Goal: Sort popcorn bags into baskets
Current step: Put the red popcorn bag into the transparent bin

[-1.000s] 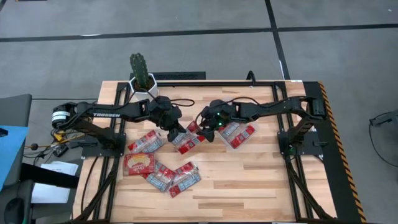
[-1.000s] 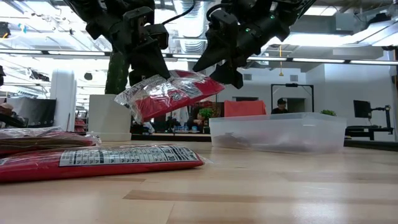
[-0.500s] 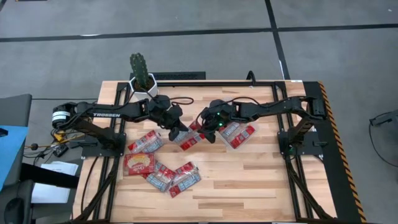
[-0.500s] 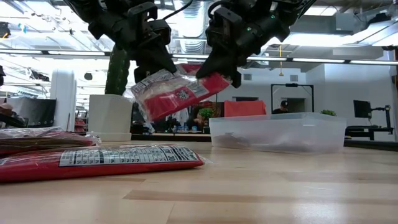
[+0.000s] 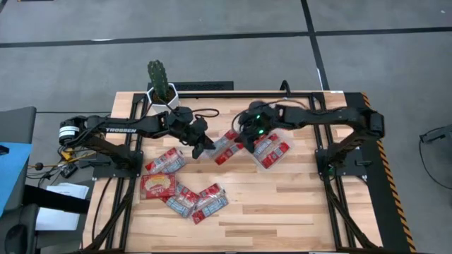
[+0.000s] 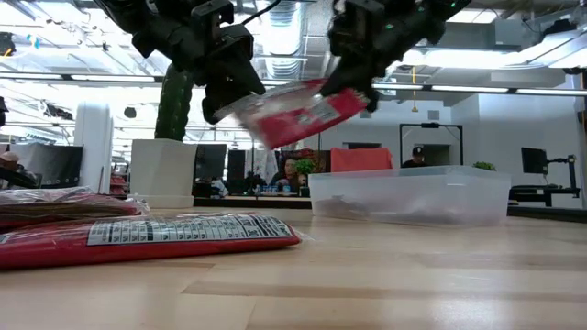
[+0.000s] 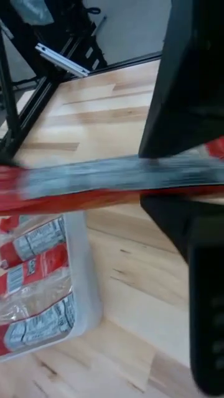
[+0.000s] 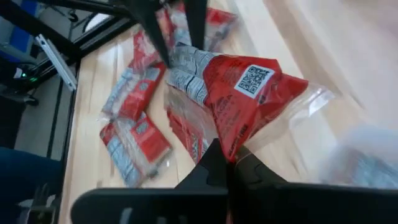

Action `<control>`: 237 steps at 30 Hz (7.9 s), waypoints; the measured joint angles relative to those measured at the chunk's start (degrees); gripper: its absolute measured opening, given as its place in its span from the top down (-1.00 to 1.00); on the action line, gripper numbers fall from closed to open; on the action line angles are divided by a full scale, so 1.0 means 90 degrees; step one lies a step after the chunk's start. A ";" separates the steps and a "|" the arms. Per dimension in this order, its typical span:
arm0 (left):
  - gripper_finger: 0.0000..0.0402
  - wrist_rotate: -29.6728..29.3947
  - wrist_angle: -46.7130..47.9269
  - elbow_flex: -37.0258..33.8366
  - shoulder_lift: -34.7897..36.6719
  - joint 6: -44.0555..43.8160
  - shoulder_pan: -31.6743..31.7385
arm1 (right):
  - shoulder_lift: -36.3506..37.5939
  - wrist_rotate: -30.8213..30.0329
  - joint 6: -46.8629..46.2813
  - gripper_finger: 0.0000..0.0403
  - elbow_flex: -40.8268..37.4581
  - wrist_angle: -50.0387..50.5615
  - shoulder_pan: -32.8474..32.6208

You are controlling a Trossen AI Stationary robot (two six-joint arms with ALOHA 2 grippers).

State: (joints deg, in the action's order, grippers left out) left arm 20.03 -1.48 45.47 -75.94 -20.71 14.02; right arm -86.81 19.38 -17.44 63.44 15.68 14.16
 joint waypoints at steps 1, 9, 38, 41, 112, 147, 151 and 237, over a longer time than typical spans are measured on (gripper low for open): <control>0.40 0.0029 0.0019 0.0000 0.0000 -0.0002 -0.0002 | 0.0145 0.0051 0.0076 0.98 0.0000 0.0257 0.0106; -0.15 0.0211 0.0088 -0.0005 -0.0002 -0.0300 -0.0012 | 0.1404 0.0251 0.0669 0.98 0.0005 0.2695 0.1254; -0.27 0.0201 -0.0351 -0.0010 -0.0002 -0.0948 -0.0005 | 0.1594 0.1544 0.1379 0.93 -0.1785 0.3620 0.2741; -0.27 0.0190 -0.0354 -0.0010 0.0000 -0.0948 -0.0005 | 0.1589 0.1405 0.1337 0.78 -0.1783 0.3537 0.2678; 0.97 0.0501 0.1805 -0.2169 -0.0500 -0.1161 0.0442 | 0.1650 0.0037 0.0080 0.05 -0.0865 0.2899 0.0607; 1.00 -0.1617 0.1658 0.1304 -0.0342 -0.0388 0.0192 | 0.0536 -0.0666 -0.1129 -0.13 -0.0865 -0.0983 0.0217; 1.00 -0.1748 0.1611 0.1319 -0.0342 -0.0387 0.0192 | 0.0435 -0.0619 -0.1232 -0.14 -0.0867 -0.1266 0.0221; -0.15 -0.1277 0.1551 0.1324 -0.0335 -0.0846 0.0236 | 0.0785 0.2613 0.0036 0.96 -0.2283 -0.0419 0.3547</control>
State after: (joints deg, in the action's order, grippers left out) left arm 8.54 12.48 57.39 -78.96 -28.32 16.14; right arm -79.75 42.89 -17.12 42.89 11.91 46.09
